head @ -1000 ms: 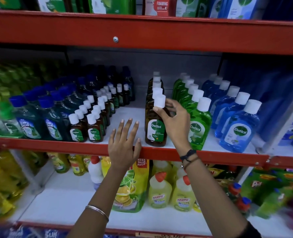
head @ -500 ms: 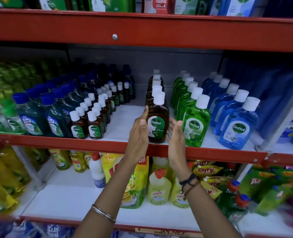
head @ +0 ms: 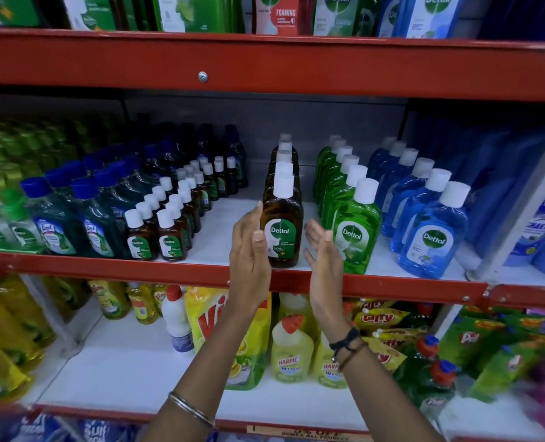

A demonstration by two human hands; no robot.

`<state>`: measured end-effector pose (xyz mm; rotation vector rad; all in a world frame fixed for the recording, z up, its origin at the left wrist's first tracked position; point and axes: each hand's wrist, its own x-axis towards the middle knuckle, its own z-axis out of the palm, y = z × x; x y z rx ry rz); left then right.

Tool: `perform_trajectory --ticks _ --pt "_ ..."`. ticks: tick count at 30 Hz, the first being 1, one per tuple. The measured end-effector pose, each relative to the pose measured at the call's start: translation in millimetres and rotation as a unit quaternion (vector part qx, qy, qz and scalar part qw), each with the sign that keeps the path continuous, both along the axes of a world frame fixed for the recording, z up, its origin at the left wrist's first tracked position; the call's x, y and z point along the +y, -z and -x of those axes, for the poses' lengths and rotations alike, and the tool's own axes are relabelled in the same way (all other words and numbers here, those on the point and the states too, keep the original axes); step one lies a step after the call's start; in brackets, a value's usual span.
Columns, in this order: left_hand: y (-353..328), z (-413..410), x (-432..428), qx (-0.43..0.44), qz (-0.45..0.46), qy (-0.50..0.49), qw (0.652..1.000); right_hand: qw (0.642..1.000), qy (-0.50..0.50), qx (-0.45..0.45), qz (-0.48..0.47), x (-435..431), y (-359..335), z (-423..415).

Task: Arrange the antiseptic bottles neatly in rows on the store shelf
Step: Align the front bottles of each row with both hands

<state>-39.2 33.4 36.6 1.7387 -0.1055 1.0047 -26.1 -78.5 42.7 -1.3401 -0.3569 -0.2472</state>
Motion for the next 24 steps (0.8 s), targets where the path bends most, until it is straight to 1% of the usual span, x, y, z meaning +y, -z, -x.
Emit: perform_trajectory --ticks 2,4,5,7,10,13,14,16,18,21,24 --pt "-2 6 -16 -0.073 -0.013 -0.017 0.997 0.995 0.068 -0.073 0.009 -10 6 10" --pt "-3 9 -38 -0.107 -0.045 0.019 0.993 0.979 0.142 -0.143 0.004 -25 11 14" --pt "-4 8 -49 -0.102 -0.06 0.047 0.992 0.972 0.176 -0.158 0.001 -34 12 15" --pt "-9 2 -69 -0.051 -0.047 0.104 0.992 0.969 0.212 -0.125 -0.012 -48 12 12" --pt "-15 -18 -88 0.055 0.033 0.148 0.987 0.984 0.17 -0.034 -0.034 -61 9 6" --pt "-23 -30 -97 0.12 0.082 0.176 0.974 0.996 0.077 0.028 -0.033 -67 5 -1" --pt "-23 -31 -99 0.13 0.092 0.187 0.969 0.997 0.051 0.044 -0.033 -70 3 -3" --pt "-21 -30 -100 0.137 0.083 0.19 0.969 0.997 0.019 0.063 -0.035 -77 0 -8" --pt "-17 -30 -100 0.136 0.067 0.186 0.971 0.997 -0.002 0.071 -0.024 -86 -3 -15" --pt "-14 -29 -99 0.141 0.063 0.18 0.971 0.995 -0.032 0.091 -0.021 -97 -9 -23" --pt "-13 -30 -100 0.144 0.061 0.172 0.972 0.994 -0.047 0.093 -0.022 -102 -15 -25"
